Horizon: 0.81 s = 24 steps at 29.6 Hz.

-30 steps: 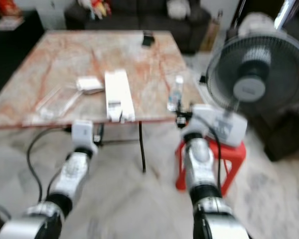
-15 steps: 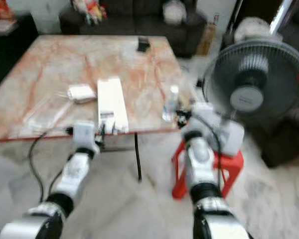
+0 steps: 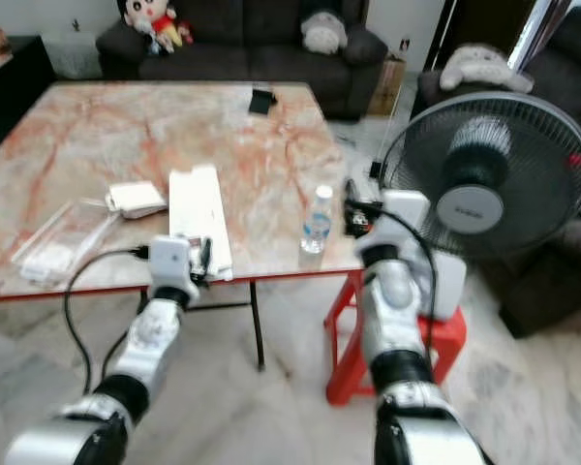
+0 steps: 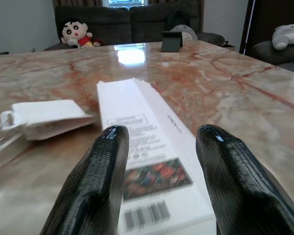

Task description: Picking trash to rubbish bin

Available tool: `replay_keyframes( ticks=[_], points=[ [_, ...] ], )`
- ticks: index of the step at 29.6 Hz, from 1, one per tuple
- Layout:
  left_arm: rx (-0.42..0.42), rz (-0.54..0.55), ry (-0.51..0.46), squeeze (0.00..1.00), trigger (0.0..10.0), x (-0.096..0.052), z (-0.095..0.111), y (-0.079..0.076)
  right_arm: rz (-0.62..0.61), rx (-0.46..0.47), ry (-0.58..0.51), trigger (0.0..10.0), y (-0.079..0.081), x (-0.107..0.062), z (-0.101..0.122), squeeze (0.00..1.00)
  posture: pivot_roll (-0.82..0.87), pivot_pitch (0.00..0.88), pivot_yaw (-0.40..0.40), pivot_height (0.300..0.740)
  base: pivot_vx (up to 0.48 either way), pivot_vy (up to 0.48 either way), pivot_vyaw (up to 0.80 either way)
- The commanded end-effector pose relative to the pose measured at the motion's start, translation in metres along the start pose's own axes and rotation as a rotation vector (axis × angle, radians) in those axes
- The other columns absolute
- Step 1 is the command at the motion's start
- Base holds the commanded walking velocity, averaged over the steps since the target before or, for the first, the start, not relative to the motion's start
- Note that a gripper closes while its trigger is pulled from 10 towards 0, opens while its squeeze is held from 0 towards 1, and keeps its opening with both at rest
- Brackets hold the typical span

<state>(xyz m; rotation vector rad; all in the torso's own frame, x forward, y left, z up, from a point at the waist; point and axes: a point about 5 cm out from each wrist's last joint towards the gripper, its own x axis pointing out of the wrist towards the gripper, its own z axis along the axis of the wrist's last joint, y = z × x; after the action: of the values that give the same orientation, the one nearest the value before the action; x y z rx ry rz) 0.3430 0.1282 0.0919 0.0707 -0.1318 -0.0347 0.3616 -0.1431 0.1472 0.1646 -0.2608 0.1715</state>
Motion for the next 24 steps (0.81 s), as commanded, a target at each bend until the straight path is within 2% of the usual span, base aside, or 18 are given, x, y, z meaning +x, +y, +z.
replay_keyframes(
  ticks=[1, 13, 24],
  points=[
    [-0.026, -0.014, -0.017, 0.00, 10.0, 0.001, 0.004, -0.010, 0.004, -0.021, -0.032, 10.0, -0.005, 0.003, 0.011, 0.00, -0.07, 0.014, -0.048, 0.740, 0.349, 0.000, 0.00],
    [-0.031, -0.011, -0.020, 0.00, 10.0, 0.001, 0.004, -0.011, 0.061, 0.001, -0.031, 10.0, 0.003, 0.004, 0.013, 0.00, -0.07, 0.017, -0.050, 0.740, 0.351, 0.000, 0.00],
    [-0.036, -0.009, -0.026, 0.00, 10.0, 0.000, 0.004, -0.010, 0.123, 0.024, -0.008, 10.0, 0.011, 0.002, 0.011, 0.00, -0.08, 0.023, -0.051, 0.740, 0.000, 0.000, 0.00]
  ],
)
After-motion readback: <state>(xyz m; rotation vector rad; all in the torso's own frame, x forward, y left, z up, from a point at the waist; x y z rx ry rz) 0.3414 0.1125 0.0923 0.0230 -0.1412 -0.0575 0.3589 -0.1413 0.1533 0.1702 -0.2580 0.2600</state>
